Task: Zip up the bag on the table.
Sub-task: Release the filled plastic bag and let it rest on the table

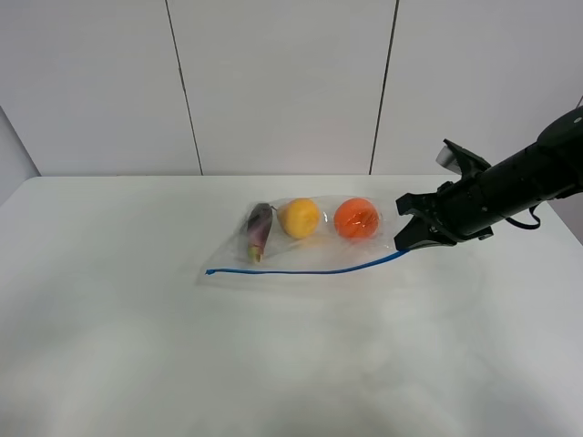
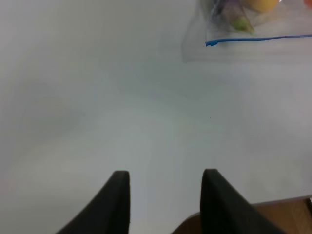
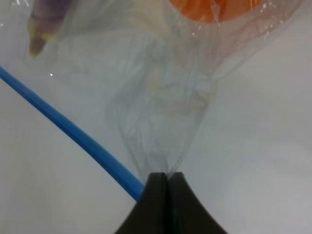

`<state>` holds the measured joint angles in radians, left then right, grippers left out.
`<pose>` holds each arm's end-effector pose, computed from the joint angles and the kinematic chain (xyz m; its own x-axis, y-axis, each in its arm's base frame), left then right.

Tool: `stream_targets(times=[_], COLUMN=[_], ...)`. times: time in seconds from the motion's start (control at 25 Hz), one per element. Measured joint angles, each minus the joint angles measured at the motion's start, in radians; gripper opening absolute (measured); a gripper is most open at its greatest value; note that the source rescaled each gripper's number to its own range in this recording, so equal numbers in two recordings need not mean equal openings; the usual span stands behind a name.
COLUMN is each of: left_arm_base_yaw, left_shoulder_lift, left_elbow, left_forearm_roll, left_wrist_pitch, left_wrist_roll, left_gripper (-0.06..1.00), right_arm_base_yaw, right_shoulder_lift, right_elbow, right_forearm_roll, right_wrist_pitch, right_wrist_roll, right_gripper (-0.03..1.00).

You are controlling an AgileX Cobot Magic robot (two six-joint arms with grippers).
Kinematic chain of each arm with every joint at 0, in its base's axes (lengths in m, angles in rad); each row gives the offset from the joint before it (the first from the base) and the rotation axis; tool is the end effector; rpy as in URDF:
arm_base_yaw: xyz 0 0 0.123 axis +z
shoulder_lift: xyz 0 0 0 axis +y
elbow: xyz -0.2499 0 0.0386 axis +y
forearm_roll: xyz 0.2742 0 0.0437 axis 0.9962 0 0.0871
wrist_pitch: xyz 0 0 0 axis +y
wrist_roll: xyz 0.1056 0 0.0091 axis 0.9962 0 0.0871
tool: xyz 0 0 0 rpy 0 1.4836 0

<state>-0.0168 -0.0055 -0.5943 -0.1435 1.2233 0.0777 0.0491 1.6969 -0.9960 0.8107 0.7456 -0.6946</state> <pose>0.0417 -0.0150 0.2976 -0.5040 0.0367 -0.8629 0.1469 0.9882 -0.0437 0.3395 0.0689 0.1373 -0.9146 -0.0769 -0.3970 -0.2634 0.8583 0.4404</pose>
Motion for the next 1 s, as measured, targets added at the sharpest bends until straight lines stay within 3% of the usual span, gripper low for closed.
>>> stream_targets(times=[1.0], left_arm_base_yaw=[0.0], left_shoulder_lift=[0.0], left_elbow=[0.032], left_forearm_roll=[-0.005], left_wrist_pitch=[-0.044], left_wrist_roll=[0.0], left_gripper=[0.66], right_arm_base_yaw=[0.0], right_shoulder_lift=[0.0], right_elbow=[0.0], right_forearm_roll=[-0.004], right_wrist_pitch=[0.001], right_wrist_roll=[0.0], right_gripper=[0.0])
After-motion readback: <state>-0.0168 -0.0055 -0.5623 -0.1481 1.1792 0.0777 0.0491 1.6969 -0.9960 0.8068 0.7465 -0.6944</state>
